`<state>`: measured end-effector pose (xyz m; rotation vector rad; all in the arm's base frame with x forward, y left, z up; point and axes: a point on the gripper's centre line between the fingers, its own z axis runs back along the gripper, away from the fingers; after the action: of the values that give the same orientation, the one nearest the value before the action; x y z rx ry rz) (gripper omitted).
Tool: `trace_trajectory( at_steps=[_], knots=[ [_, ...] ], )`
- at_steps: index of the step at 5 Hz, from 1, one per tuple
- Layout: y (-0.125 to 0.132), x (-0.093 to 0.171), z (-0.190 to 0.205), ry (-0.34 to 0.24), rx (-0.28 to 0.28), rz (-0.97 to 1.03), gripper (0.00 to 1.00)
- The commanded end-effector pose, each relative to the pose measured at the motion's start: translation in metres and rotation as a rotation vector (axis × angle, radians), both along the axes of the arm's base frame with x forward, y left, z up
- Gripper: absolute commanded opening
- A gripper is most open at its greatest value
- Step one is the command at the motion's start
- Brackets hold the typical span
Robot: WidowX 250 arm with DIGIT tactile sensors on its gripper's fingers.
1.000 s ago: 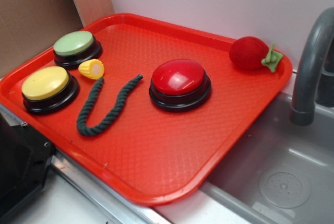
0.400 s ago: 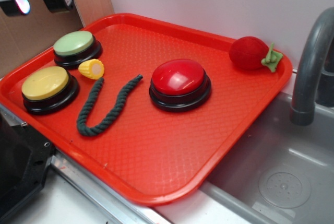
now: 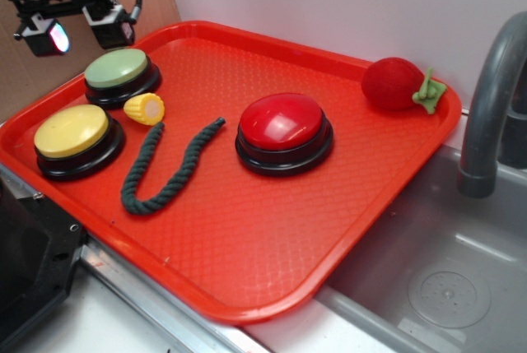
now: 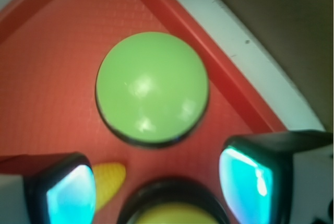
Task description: Push the green button.
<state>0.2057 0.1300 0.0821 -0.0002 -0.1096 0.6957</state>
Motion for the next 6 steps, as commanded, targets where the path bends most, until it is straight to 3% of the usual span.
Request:
trace_trajectory(
  at_steps=[1,3,5,6],
  knots=[
    [0.025,0.012,-0.015,0.019,0.07,-0.019,1.0],
    [0.018,0.017,-0.027,0.037,0.085,-0.043,1.0],
    [0.013,0.014,-0.004,0.018,0.052,-0.103,1.0],
    [0.014,0.012,0.012,-0.003,0.067,-0.077,1.0]
  ],
)
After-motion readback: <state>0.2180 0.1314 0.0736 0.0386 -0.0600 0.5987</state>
